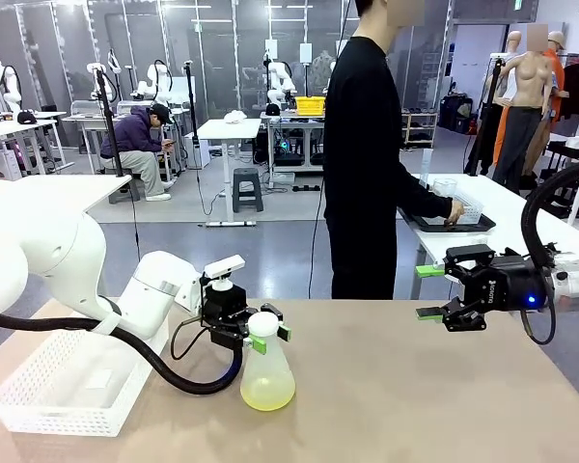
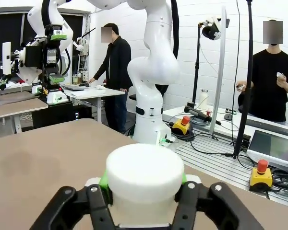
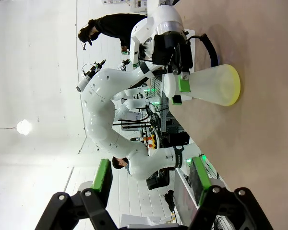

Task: Prepare the solutions needed for the experiment.
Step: When the human places the Big flask in the center of the table, pick up the Big flask and place it in the left Organizing basket.

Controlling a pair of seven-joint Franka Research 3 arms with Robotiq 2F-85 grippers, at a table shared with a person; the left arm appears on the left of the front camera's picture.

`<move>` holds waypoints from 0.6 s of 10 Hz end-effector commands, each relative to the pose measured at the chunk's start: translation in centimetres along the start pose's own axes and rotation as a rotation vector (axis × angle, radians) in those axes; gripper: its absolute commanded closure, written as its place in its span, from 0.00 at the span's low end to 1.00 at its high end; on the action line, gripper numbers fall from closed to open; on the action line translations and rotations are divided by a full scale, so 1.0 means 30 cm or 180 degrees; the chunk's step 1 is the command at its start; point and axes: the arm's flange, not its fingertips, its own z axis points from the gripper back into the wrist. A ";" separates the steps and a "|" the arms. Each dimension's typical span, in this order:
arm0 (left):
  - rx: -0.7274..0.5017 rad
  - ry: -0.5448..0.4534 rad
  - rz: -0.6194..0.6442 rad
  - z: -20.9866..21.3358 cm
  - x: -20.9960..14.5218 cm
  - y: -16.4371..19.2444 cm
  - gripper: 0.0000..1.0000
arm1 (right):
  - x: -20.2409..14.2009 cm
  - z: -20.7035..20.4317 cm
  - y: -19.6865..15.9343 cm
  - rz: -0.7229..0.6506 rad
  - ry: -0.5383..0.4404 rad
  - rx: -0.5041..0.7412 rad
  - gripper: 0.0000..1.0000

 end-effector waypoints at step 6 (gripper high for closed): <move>0.0024 -0.0204 -0.0080 -0.026 0.058 -0.028 1.00 | 0.001 -0.002 0.003 0.0007 -0.0010 -0.0010 0.18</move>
